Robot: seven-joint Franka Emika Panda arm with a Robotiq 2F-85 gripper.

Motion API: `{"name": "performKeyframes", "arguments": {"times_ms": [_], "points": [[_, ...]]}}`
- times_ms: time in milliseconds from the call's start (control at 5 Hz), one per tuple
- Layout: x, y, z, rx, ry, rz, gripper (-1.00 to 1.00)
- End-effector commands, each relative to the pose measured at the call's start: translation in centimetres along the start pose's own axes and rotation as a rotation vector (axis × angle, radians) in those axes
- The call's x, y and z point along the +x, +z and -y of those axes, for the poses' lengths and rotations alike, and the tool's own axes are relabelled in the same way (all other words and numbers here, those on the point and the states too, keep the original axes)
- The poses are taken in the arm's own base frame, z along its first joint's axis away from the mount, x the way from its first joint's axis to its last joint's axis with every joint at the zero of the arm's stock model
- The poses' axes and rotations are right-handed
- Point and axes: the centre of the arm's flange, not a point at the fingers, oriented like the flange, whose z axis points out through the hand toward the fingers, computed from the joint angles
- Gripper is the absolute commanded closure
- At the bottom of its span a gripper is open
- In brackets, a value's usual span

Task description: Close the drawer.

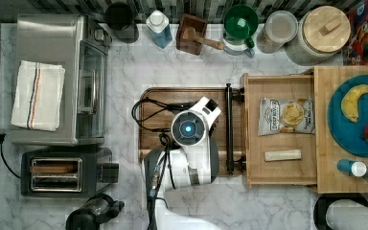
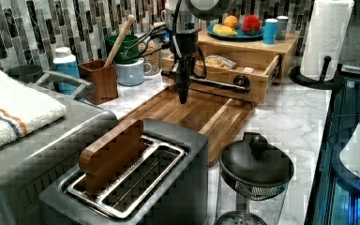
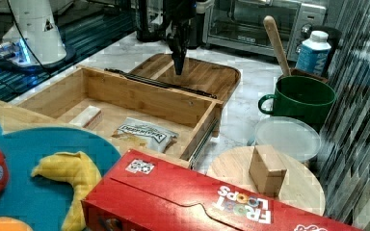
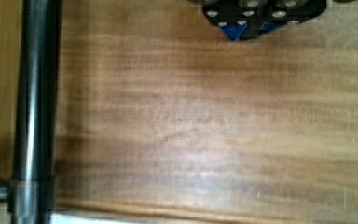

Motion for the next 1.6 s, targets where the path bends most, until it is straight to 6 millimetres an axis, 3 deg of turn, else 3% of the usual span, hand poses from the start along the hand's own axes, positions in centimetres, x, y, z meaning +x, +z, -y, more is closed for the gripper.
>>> {"name": "performKeyframes", "arguments": {"times_ms": [200,600,1000,1600], "points": [[2.9,1.8,-7.3,0.002,-0.073,-0.070,1.00],[1.9,-0.2,-12.3,-0.003,-0.088,-0.064,1.00],[1.9,0.2,-17.0,-0.012,-0.096,-0.098,1.00],[-0.1,-0.3,-27.0,-0.086,-0.064,-0.137,1.00]]}}
